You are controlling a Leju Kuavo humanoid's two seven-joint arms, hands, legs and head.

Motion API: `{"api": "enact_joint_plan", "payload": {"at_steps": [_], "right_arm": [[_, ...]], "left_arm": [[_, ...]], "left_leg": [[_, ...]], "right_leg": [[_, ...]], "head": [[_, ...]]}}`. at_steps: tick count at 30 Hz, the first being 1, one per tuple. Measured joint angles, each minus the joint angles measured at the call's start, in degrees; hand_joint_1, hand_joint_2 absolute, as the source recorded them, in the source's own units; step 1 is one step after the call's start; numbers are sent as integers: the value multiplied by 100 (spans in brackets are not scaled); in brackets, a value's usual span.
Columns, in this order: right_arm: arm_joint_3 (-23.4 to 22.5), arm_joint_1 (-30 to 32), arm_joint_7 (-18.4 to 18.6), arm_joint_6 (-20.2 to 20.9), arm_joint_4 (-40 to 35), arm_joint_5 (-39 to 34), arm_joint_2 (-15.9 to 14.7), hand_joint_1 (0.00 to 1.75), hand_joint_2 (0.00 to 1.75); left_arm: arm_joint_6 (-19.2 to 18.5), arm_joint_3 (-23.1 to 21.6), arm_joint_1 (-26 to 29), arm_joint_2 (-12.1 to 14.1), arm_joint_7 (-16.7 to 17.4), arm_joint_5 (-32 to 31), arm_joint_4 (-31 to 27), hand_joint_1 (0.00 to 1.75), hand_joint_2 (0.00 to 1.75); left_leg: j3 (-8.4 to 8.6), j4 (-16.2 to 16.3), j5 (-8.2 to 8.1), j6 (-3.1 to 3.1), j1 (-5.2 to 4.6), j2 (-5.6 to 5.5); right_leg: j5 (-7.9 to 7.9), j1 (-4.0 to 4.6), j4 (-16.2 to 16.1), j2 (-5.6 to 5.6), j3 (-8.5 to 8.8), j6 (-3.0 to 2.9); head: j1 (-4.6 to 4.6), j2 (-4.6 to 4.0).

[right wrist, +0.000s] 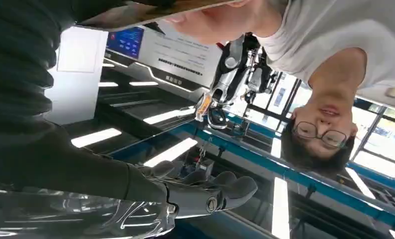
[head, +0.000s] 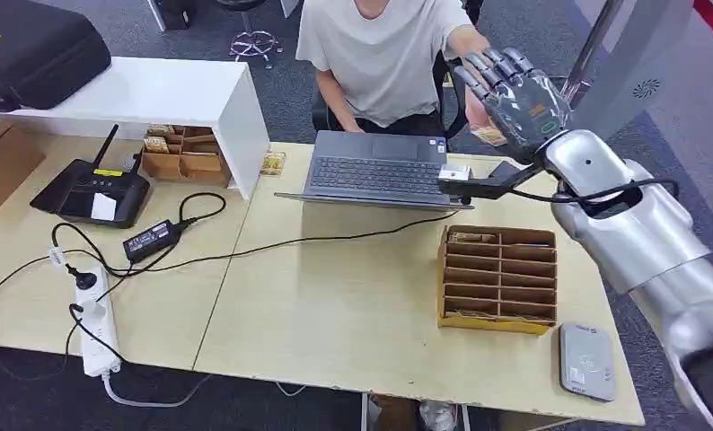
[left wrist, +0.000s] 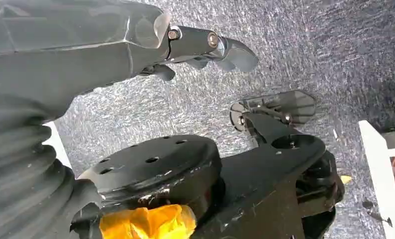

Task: Pass the card to the sensor for recognition and then transmit it.

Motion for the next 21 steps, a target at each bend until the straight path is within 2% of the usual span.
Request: {"api": "enact_joint_plan", "payload": {"at_steps": [3, 6, 7, 16, 21], "right_arm": [[0, -2, 4, -236, 142, -33, 74, 175, 175], [-2, 23, -33, -328, 194, -76, 63, 175, 175], [-2, 31, -55, -336, 197, -96, 50, 175, 175], [-15, 54, -88, -339, 197, -149, 0, 175, 175], [-22, 57, -160, -339, 197, -160, 0, 175, 175]], "left_arm": [[-183, -13, 2, -2, -322, -72, 0, 0, 175], [-170, -153, 6, -4, -982, -306, 0, 0, 175], [-172, -186, 8, -2, -1082, -324, 0, 0, 175], [-448, -238, 25, -2, -1136, -144, 13, 0, 175], [-789, -238, 36, -2, -1204, -57, 22, 0, 175]], "left_leg": [[1, 0, 0, 0, 0, 0], [1, 1, 0, 0, 0, -1], [1, 1, 0, 0, 0, -1], [1, 0, -4, 0, 0, 14], [2, 0, -3, 0, 0, 14]], "right_leg": [[0, 0, -1, 0, 0, 0], [0, 0, -2, -1, -2, 0], [0, 0, -1, -2, -1, 0], [0, 0, -1, 14, -5, 0], [0, 0, 1, 13, -5, 0]], "head": [[0, 0], [0, 0], [-2, 0], [0, 0], [0, 0]]}}
